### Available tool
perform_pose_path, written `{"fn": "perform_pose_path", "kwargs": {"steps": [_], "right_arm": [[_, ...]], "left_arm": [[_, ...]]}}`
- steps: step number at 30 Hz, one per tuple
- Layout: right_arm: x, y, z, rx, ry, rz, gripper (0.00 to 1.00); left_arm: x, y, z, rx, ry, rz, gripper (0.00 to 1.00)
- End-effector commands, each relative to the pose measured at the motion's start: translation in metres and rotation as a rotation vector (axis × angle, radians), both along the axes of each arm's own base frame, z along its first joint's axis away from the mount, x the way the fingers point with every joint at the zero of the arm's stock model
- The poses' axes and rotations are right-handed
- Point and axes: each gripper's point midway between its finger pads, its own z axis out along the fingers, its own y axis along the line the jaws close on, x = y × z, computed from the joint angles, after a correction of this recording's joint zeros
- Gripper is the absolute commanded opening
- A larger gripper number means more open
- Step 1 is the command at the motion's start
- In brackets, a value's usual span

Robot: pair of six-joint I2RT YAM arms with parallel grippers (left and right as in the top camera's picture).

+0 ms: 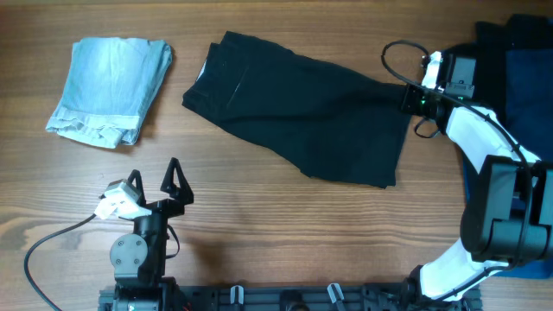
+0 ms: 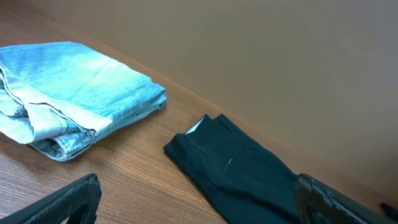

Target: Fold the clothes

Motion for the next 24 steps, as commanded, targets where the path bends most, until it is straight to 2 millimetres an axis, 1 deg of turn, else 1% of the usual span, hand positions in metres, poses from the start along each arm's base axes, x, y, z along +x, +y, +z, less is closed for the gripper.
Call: {"fn": "perform_pose_path", "kwargs": {"steps": [1, 3, 4, 5, 6, 7, 9, 11, 12, 13, 14, 15, 16, 18, 21, 24], "right_arm": [[-0.007, -0.036, -0.011, -0.209, 0.055, -0.056, 0.04], [-0.002, -0.037, -0.007, -0.213, 0.028, -0.059, 0.05], [0.002, -0.036, -0.003, -0.205, 0.012, -0.064, 0.51], [0.004, -0.031, 0.001, -0.179, 0.01, -0.045, 0.77], [0.004, -0.027, 0.003, -0.159, 0.013, -0.034, 0.84], [0.003, -0.024, 0.008, -0.138, 0.021, -0.036, 0.88], [-0.014, -0.022, 0.017, -0.081, 0.077, -0.11, 0.92], [-0.042, -0.018, 0.015, -0.032, 0.179, -0.173, 0.92], [-0.055, -0.015, 0.011, -0.013, 0.232, -0.192, 0.88], [-0.073, -0.01, 0.003, 0.017, 0.312, -0.202, 0.82], [-0.088, -0.003, -0.007, 0.043, 0.371, -0.19, 0.73], [-0.096, 0.001, -0.014, 0.062, 0.399, -0.182, 0.66], [-0.104, 0.004, -0.022, 0.071, 0.418, -0.179, 0.64], [-0.108, 0.007, -0.032, 0.085, 0.417, -0.171, 0.63], [-0.107, 0.021, -0.047, 0.154, 0.379, -0.136, 0.61], [-0.101, 0.022, -0.053, 0.151, 0.324, -0.107, 0.61]], "left_arm": [[0.0, 0.002, 0.0, -0.001, -0.006, 0.012, 1.0], [0.0, 0.002, 0.0, -0.001, -0.006, 0.012, 1.0], [0.0, 0.002, 0.0, -0.001, -0.006, 0.012, 1.0], [0.0, 0.002, 0.0, 0.0, -0.006, 0.012, 1.0], [0.0, 0.002, 0.0, -0.001, -0.006, 0.012, 1.0], [0.0, 0.002, 0.0, -0.001, -0.006, 0.012, 1.0], [0.0, 0.002, 0.0, -0.001, -0.006, 0.012, 1.0], [0.0, 0.002, 0.0, 0.0, -0.006, 0.012, 1.0], [0.0, 0.002, 0.0, -0.001, -0.006, 0.012, 1.0], [0.0, 0.002, 0.0, -0.001, -0.006, 0.012, 1.0], [0.0, 0.002, 0.0, -0.001, -0.006, 0.012, 1.0], [0.0, 0.002, 0.0, -0.001, -0.006, 0.012, 1.0], [0.0, 0.002, 0.0, -0.001, -0.006, 0.012, 1.0], [0.0, 0.002, 0.0, -0.001, -0.006, 0.012, 1.0], [0.0, 0.002, 0.0, -0.001, -0.006, 0.012, 1.0], [0.0, 0.002, 0.0, -0.001, -0.006, 0.012, 1.0]]}}
